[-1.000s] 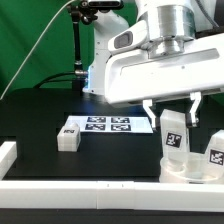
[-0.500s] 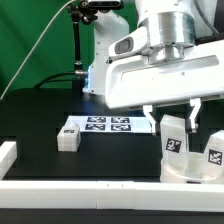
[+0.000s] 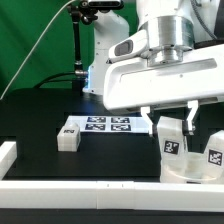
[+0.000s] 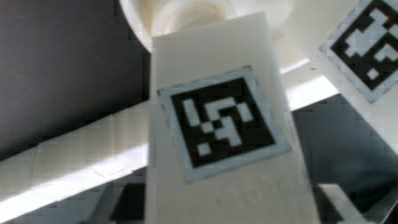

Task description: Assemble stool

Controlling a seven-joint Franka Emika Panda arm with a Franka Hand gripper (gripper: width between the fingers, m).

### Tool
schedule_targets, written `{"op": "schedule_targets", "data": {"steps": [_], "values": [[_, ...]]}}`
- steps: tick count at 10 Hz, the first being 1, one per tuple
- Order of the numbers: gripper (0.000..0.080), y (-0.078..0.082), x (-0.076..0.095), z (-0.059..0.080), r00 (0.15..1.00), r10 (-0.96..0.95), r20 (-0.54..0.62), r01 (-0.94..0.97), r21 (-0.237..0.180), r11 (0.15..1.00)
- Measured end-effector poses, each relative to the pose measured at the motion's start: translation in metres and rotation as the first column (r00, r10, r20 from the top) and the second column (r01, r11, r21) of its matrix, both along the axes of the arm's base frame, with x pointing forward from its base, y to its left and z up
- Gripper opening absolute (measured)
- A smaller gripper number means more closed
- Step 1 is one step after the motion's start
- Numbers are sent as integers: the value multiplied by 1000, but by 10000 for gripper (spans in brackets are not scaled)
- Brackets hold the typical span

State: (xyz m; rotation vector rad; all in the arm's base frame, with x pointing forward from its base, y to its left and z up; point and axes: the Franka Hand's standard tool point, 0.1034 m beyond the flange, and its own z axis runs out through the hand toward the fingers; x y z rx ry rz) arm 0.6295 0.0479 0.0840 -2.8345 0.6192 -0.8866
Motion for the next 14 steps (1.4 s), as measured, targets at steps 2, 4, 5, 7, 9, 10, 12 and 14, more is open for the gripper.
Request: {"op": "schedule_targets", "data": {"steps": [2, 4, 5, 7, 9, 10, 12, 14], "values": [[330, 0, 0, 0, 1000, 0, 0, 0, 0, 1000], [413, 0, 0, 0, 1000, 0, 0, 0, 0, 1000], [550, 0, 0, 0, 1000, 0, 0, 0, 0, 1000], [618, 0, 0, 0, 1000, 0, 0, 0, 0, 1000], [648, -6, 3, 7, 1000, 5, 3, -5, -6, 1000], [648, -10, 4, 11, 1000, 10, -4, -10, -5, 1000], [649, -11, 7, 27, 1000, 19, -19, -19, 14, 1000], [649, -10, 8, 30, 1000, 21, -17, -20, 17, 1000]]}}
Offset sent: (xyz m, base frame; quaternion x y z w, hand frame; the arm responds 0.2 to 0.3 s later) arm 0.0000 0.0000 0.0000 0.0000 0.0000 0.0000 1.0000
